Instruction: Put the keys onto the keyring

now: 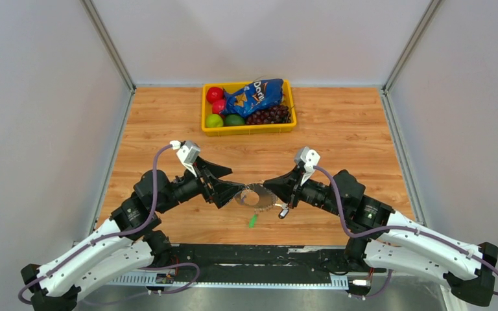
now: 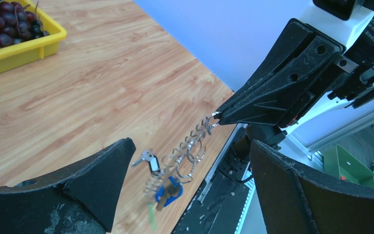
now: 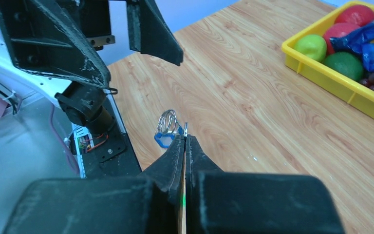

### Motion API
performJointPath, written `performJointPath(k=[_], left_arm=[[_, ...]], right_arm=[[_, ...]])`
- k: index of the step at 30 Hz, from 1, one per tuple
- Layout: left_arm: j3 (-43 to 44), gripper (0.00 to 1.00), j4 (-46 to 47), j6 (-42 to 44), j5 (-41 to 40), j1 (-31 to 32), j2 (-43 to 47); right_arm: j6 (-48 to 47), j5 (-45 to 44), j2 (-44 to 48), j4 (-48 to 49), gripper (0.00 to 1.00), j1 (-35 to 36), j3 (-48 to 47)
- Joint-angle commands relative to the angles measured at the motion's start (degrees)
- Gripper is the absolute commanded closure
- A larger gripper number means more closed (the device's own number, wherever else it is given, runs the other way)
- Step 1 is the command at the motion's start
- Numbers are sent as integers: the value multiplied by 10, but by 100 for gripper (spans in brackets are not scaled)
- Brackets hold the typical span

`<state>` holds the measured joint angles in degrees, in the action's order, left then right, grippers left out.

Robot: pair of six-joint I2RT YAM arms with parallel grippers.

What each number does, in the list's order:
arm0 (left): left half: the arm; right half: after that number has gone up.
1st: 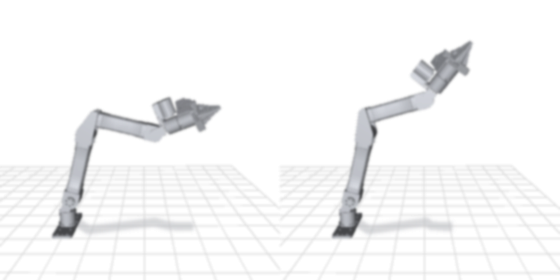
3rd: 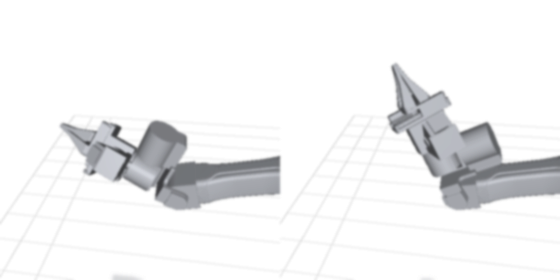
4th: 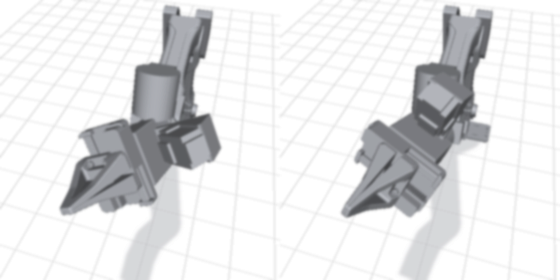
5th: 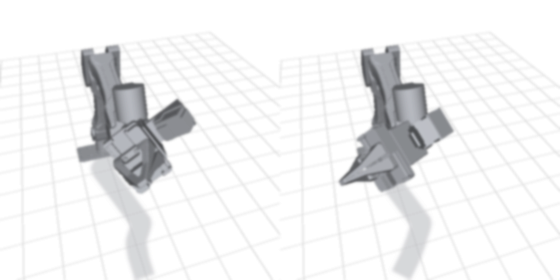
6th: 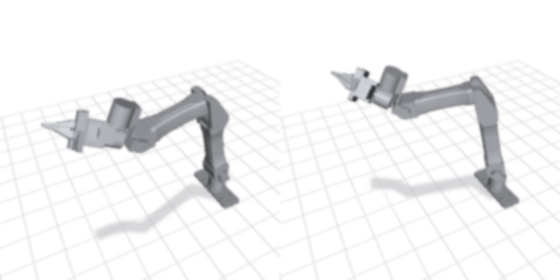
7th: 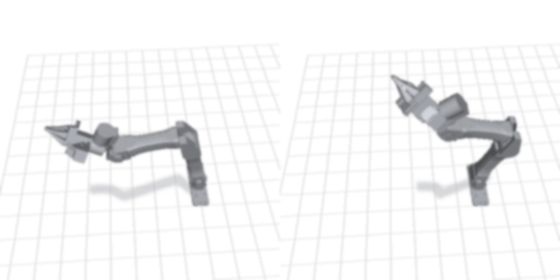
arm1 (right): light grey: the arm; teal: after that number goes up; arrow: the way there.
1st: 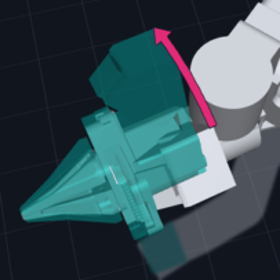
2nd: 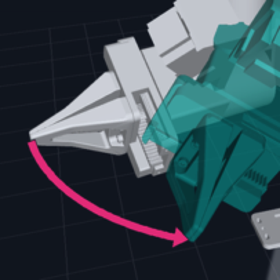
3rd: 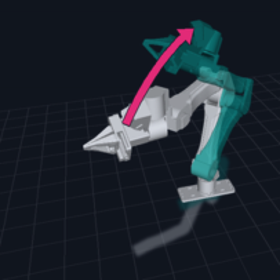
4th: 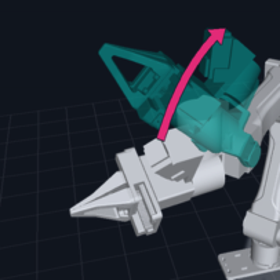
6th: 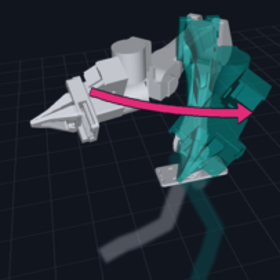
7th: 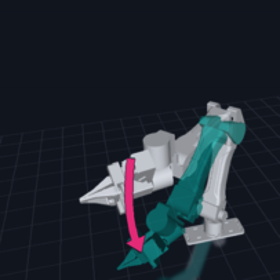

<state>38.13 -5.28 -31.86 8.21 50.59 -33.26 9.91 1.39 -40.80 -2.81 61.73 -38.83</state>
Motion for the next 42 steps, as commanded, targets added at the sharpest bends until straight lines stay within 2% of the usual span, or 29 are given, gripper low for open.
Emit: performJointPath(k=[1,6,17,21,26,27,29,34,37,40,42], left_arm=[[11,0,48,-1,28,1,-5],[9,0,83,16,54,2,-18],[19,2,145,52,183,2,-28],[24,10,153,59,226,2,-25],[28,28,157,65,275,2,-24],[29,30,155,69,278,2,-23],[31,42,152,72,284,2,-21],[29,53,160,72,298,2,-18],[28,64,163,72,300,2,-17],[28,64,163,72,301,2,-18],[27,53,162,74,295,1,-18]], right_arm=[[-16,43,1,33,100,5,-46],[-18,98,-2,9,100,5,-69],[-18,176,-42,-81,100,5,-146],[-20,193,-54,-104,100,5,-172],[-21,208,-83,-149,100,5,-215],[-21,210,-87,-158,100,5,-223],[-22,211,-92,-169,100,6,-233],[-22,217,-98,-185,100,5,-249],[-21,220,-100,-189,100,5,-258],[-19,225,-104,-193,100,6,-266],[-18,229,-107,-194,100,5,-271]])
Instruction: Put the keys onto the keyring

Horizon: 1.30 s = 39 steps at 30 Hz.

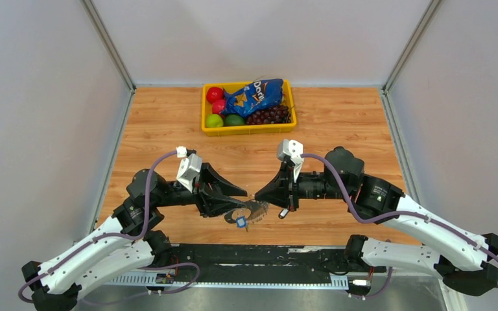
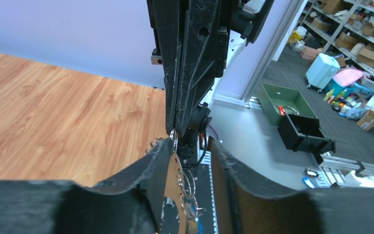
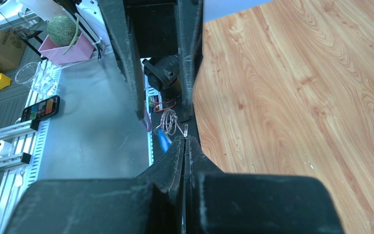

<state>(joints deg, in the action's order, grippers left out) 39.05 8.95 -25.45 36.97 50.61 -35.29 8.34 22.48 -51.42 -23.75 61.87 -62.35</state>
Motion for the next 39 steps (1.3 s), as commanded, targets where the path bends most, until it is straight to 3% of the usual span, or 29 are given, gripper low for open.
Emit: performJointPath(k=[1,6,13,23,30,31,33,39], left_arm=[[16,44,19,12,2,1,2],[13,25,26,14,-5,2,2],[13,25,31,13,-1,2,-4],[16,54,17,24,6,2,-10],[16,81,16,28,3,2,-11],[16,90,21,27,3,1,-12],[18,99,24,25,4,1,-14],[17,100,35,20,8,1,-12]], right_arm=[[-2,22,-3,14,100,4,-38],[-2,34,-14,9,100,4,-46],[2,34,-30,8,100,4,-59],[1,41,-41,4,100,4,-79],[-2,46,-44,-1,100,4,-81],[-3,48,-45,-2,100,4,-82],[-5,51,-49,-3,100,4,-82],[-5,55,-50,-7,100,4,-83]])
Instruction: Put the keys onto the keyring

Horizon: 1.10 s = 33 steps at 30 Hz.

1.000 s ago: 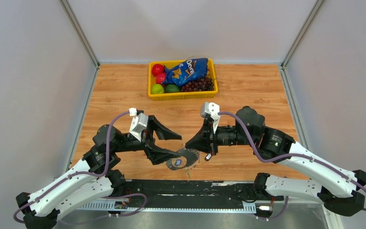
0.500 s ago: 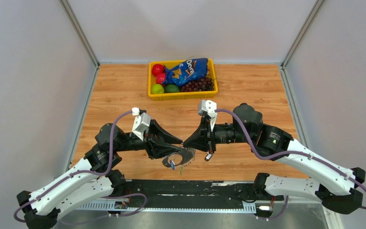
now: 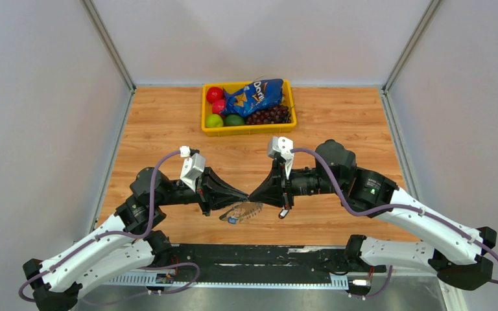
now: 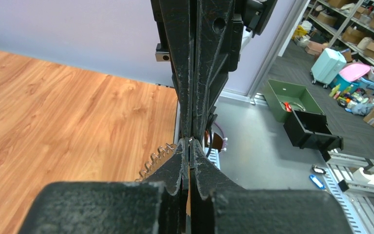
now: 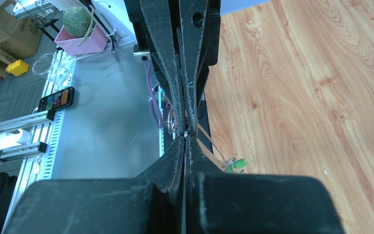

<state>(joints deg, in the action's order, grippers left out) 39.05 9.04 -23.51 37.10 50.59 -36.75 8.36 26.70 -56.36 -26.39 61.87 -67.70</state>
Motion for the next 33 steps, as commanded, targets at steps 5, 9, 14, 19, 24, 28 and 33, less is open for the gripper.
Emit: performJointPath(k=[5,9,14,19,24,28,33], left_arm=[[7,100,54,-16,-12,1,12],[-11,100,102,-49,-46,2,31],[-57,100,187,-111,-115,2,62],[-91,100,263,-158,-160,2,79],[-115,100,300,-180,-197,2,89],[-128,100,328,-196,-223,2,96],[-142,100,358,-213,-242,2,102]], right_arm=[[2,-4,15,20,77,4,-32],[20,-30,42,40,57,4,-15],[59,-59,83,120,52,4,44],[79,-66,84,175,53,4,71],[99,-52,69,254,61,6,97],[99,-58,60,301,65,13,103],[97,-65,47,336,67,20,102]])
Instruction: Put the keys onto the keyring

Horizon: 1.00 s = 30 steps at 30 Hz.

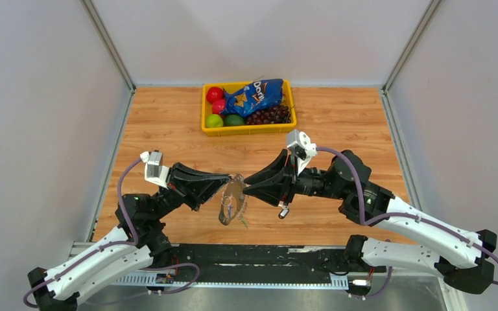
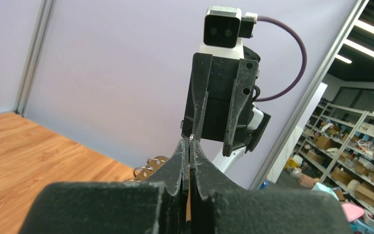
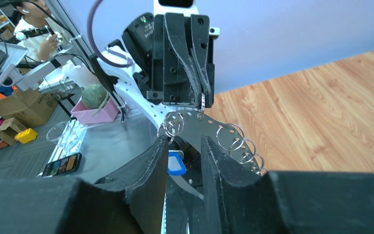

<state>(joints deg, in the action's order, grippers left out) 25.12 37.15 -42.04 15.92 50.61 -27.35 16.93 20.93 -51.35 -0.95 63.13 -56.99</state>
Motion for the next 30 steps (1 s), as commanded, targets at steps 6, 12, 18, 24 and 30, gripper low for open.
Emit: performJointPath(k=[6,12,18,24,30], left_arm=[[-12,100,97,-39,-35,2,8],[-16,100,108,-45,-37,2,9],[-21,100,109,-44,-39,2,14],[-21,100,108,-45,-35,2,17],[-21,100,108,-45,-32,1,17]], right_arm=[[10,-24,-33,102,68,17,-18],[10,-27,-65,125,70,31,-39],[5,-37,-74,141,72,45,-43],[2,-50,-75,146,74,51,-44],[2,-67,-75,152,75,53,-46]])
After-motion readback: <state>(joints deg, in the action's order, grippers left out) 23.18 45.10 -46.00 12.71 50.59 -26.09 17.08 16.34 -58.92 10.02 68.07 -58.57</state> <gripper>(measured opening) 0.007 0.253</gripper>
